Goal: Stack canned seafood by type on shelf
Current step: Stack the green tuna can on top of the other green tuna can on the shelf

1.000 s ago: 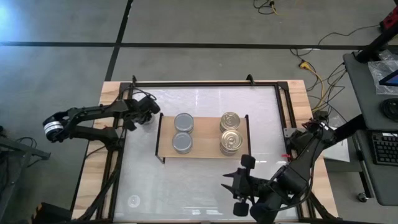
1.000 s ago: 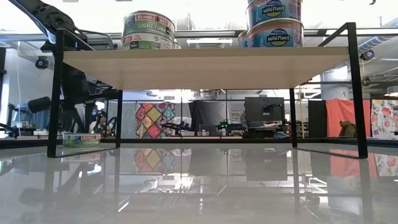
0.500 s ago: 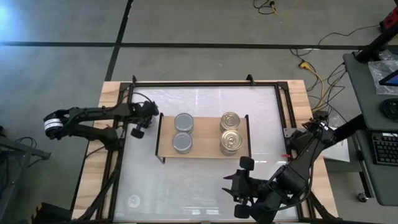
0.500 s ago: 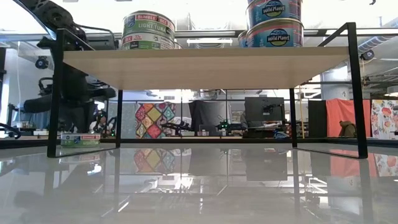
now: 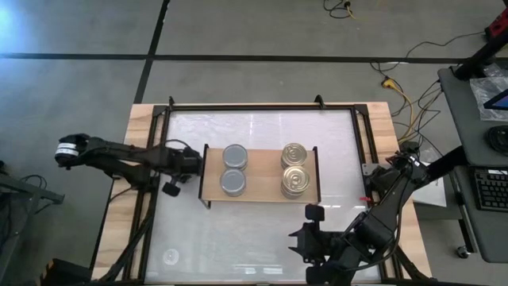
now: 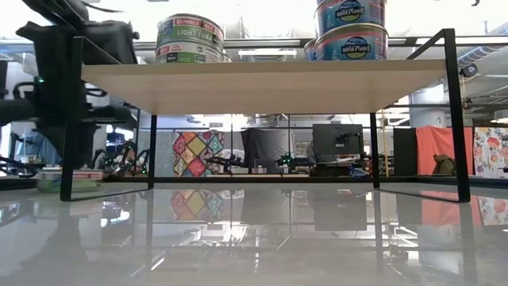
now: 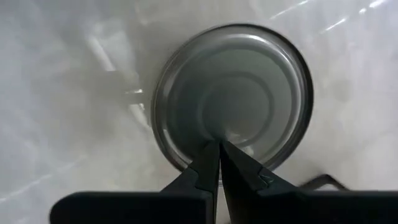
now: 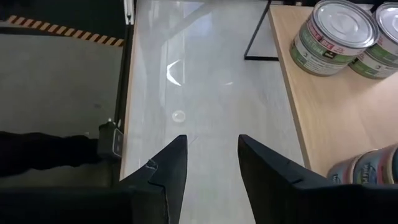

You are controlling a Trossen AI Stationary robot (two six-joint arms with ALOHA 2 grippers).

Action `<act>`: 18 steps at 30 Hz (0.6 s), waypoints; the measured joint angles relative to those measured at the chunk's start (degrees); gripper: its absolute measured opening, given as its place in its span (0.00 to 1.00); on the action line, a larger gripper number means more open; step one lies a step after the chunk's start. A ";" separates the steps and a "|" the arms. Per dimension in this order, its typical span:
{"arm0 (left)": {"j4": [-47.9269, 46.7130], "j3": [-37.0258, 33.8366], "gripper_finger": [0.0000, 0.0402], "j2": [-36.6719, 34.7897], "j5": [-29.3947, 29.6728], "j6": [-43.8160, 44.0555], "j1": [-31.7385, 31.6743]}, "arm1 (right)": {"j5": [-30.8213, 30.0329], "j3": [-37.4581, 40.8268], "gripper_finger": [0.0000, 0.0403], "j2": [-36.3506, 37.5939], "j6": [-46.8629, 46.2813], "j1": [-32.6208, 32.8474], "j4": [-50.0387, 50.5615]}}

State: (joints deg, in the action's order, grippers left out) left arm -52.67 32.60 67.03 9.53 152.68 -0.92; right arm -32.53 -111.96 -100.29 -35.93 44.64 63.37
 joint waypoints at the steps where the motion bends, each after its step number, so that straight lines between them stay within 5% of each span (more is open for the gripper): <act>1: -1.05 0.43 0.00 -0.11 -0.58 0.21 0.86 | 0.00 0.00 0.34 0.02 -0.18 0.00 0.36; 18: -7.97 2.52 0.01 -0.26 -0.06 1.03 13.58 | 0.00 0.00 0.38 0.09 -5.31 0.85 3.69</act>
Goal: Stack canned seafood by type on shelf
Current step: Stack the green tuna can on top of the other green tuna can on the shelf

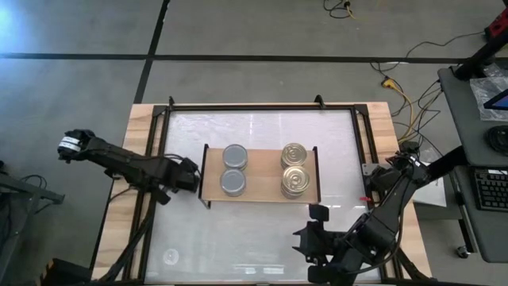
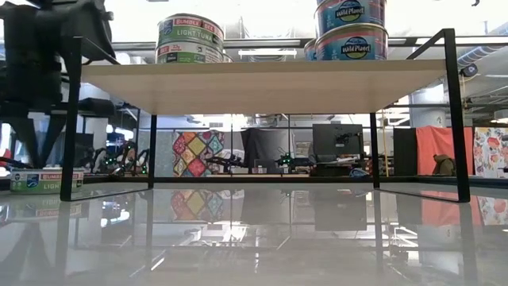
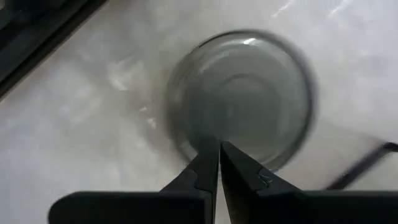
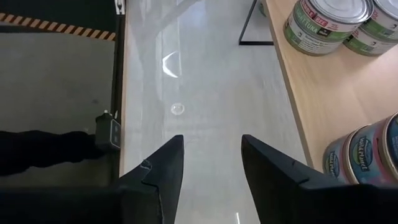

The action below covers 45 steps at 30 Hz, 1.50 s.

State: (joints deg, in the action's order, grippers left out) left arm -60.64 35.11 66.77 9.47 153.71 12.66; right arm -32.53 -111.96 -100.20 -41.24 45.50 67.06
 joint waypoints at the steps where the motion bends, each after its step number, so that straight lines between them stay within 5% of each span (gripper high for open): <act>1: -0.04 0.00 0.01 -0.11 1.64 -0.64 0.17 | 0.00 0.00 0.37 0.00 -0.59 0.01 -0.01; 7: -0.39 -0.14 0.01 -1.97 7.23 -1.60 0.18 | 0.01 0.00 0.34 0.00 -1.70 0.02 0.02; 23: 8.02 -6.34 0.00 -5.28 9.89 -1.60 9.55 | 0.02 0.00 0.34 0.00 -3.36 0.00 -0.06; 29: -0.41 -3.83 0.00 -3.96 3.05 -2.37 18.58 | 0.02 0.00 0.36 0.02 -5.62 0.00 -0.06; 37: 2.12 -1.41 0.00 1.23 2.11 0.27 34.09 | 0.02 0.00 0.33 0.02 -5.72 -0.02 -0.62; 45: 3.04 8.96 0.00 11.90 0.38 -3.24 42.90 | 2.92 0.00 0.29 0.02 -5.39 -0.02 -6.64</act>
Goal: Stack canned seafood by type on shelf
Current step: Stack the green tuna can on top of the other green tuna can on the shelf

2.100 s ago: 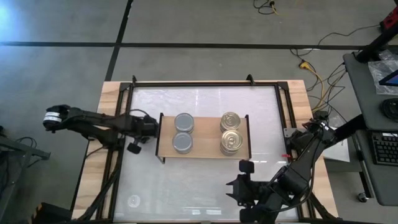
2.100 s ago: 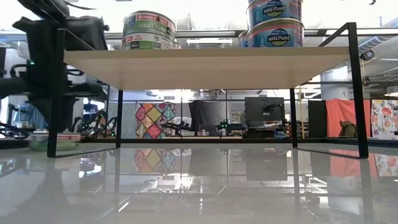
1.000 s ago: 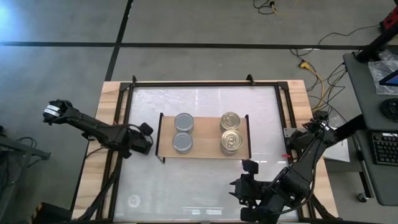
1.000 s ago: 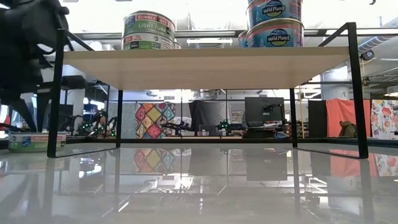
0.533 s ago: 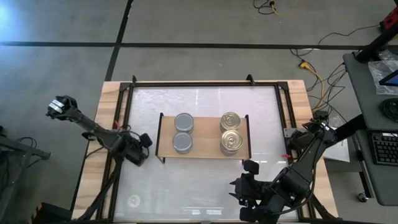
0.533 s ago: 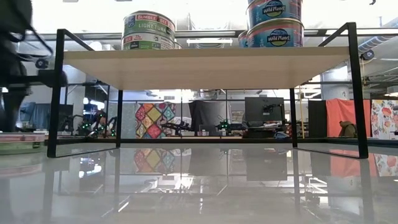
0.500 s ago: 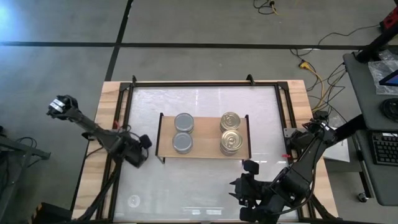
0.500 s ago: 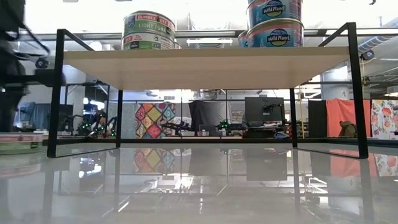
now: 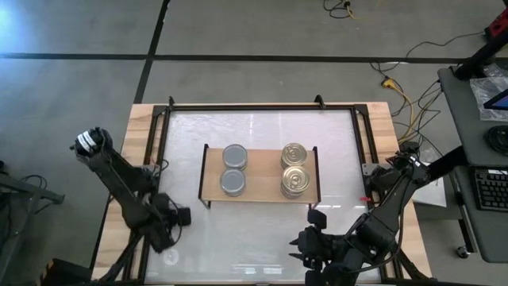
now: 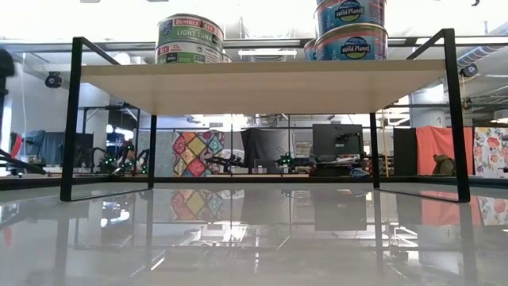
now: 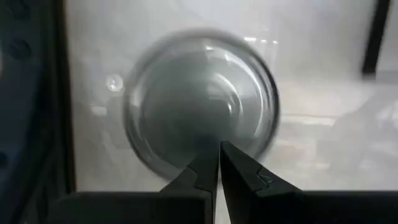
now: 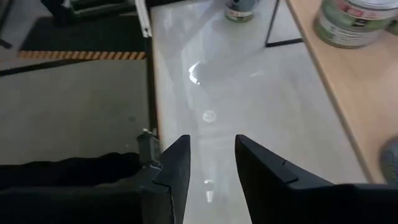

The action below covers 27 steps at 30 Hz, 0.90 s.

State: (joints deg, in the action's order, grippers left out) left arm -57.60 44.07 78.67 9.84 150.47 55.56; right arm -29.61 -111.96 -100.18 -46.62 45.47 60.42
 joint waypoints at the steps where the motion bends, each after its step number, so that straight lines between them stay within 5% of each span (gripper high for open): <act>1: 0.04 1.62 0.00 2.11 0.11 -0.98 0.57 | 0.07 0.00 0.29 0.00 0.31 0.00 -0.55; 11: -1.90 22.41 0.00 23.78 -3.40 -23.69 0.90 | -0.56 -0.02 0.23 -1.97 16.78 1.00 -16.65; 20: -19.98 41.14 0.00 30.47 -1.16 -28.58 2.61 | -0.44 0.00 0.16 -3.61 19.93 5.27 -21.82; 27: -26.43 43.69 0.00 30.29 0.12 -27.88 3.90 | -2.71 0.00 0.14 -3.61 18.17 9.00 -22.36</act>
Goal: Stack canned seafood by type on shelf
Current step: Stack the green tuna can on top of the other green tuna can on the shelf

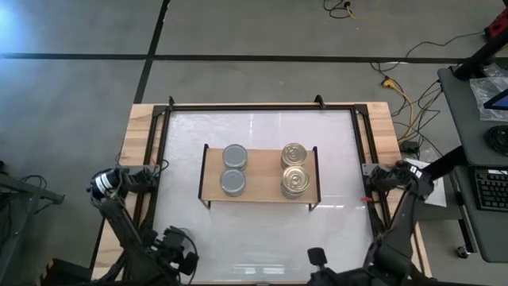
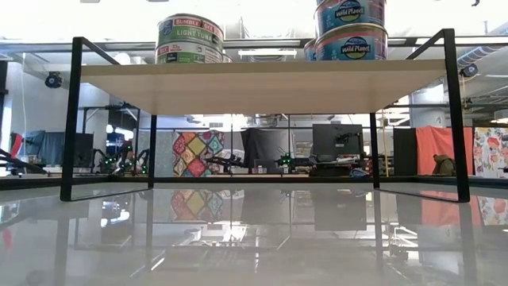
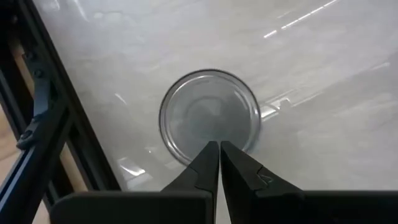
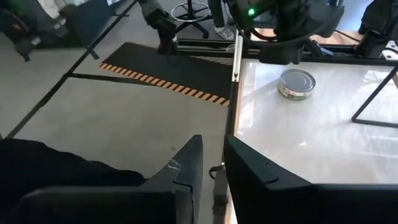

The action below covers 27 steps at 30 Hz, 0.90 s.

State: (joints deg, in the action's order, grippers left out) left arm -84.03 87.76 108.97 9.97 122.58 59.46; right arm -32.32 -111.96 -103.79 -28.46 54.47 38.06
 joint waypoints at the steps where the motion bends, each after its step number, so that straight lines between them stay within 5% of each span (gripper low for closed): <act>1: 0.44 -0.68 0.00 0.20 -0.09 -0.18 0.00 | -0.45 0.00 0.14 0.00 -0.43 0.43 0.02; 8: 2.72 -5.43 0.00 1.66 -5.37 -1.57 -0.89 | -3.77 0.09 0.16 0.00 -1.10 3.72 0.06; 20: 15.69 -12.88 0.00 1.44 -5.92 -1.57 -2.90 | -5.29 7.62 0.13 -0.04 -5.01 4.86 -4.09; 27: 20.27 -12.48 0.00 2.01 12.96 -0.56 -4.00 | -5.26 10.48 0.14 -0.04 -5.24 4.88 -7.58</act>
State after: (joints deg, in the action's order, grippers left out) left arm -63.76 75.28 110.98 22.92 122.03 55.46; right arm -37.58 -101.49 -103.83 -33.70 59.35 30.48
